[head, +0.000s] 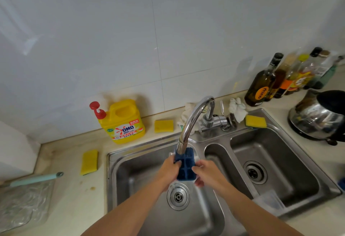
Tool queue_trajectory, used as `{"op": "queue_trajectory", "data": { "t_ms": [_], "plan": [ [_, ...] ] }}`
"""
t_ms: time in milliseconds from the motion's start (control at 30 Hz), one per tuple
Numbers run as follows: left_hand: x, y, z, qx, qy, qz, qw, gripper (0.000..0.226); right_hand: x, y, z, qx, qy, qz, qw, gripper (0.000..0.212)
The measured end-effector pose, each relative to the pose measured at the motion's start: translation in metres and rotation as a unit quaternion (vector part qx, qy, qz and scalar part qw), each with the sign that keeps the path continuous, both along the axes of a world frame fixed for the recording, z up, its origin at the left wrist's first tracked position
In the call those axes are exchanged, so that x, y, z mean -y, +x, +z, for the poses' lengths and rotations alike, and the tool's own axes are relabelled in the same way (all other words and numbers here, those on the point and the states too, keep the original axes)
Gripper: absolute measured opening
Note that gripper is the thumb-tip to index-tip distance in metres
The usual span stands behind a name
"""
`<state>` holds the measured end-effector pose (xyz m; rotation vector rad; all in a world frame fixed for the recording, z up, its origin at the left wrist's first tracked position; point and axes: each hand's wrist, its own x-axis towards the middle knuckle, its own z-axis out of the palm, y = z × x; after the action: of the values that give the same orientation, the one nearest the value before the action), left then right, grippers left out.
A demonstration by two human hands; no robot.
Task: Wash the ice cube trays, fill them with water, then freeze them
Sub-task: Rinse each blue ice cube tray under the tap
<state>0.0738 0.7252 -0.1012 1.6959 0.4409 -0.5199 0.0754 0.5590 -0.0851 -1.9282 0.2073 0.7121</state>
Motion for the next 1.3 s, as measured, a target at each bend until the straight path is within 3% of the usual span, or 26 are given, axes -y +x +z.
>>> {"op": "queue_trajectory", "data": {
  "t_ms": [167, 267, 400, 467, 633, 767, 900, 1067, 1133, 1300],
  "plan": [
    [-0.006, -0.003, 0.004, 0.048, 0.134, -0.115, 0.983, 0.022, 0.010, -0.002, 0.000, -0.018, 0.040, -0.049, 0.998, 0.037],
    [-0.009, -0.005, 0.001, 0.069, 0.165, -0.201, 0.963, 0.030, 0.014, -0.004, 0.006, -0.054, 0.053, -0.067, 0.995, 0.046],
    [0.007, -0.008, -0.005, 0.185, 0.269, -0.304, 0.895, 0.042, 0.027, -0.014, 0.009, -0.085, 0.043, -0.044, 0.994, 0.056],
    [0.020, -0.012, -0.007, 0.243, 0.272, -0.322, 0.874, 0.038, 0.035, -0.019, 0.009, -0.087, 0.040, -0.059, 0.994, 0.052],
    [0.043, -0.012, -0.011, 0.268, 0.260, -0.299, 0.878, 0.053, 0.064, -0.016, 0.016, -0.004, -0.008, -0.104, 0.995, 0.024],
    [0.063, -0.005, -0.007, 0.246, 0.255, -0.219, 0.909, 0.065, 0.103, -0.002, 0.040, 0.112, -0.071, -0.150, 0.980, 0.021],
    [0.090, 0.009, -0.008, 0.196, 0.255, -0.206, 0.924, 0.049, 0.159, 0.025, 0.090, 0.263, -0.060, -0.174, 0.947, 0.031],
    [0.139, 0.020, -0.016, 0.177, 0.244, -0.169, 0.938, 0.029, 0.228, 0.047, 0.126, 0.449, -0.069, -0.169, 0.875, 0.056],
    [0.158, 0.020, -0.017, 0.167, 0.257, -0.167, 0.937, 0.024, 0.251, 0.047, 0.105, 0.451, -0.088, -0.146, 0.876, 0.059],
    [0.193, 0.014, -0.019, 0.152, 0.270, -0.160, 0.937, 0.017, 0.309, 0.012, 0.003, 0.264, -0.246, -0.044, 0.932, 0.060]
  ]
}}
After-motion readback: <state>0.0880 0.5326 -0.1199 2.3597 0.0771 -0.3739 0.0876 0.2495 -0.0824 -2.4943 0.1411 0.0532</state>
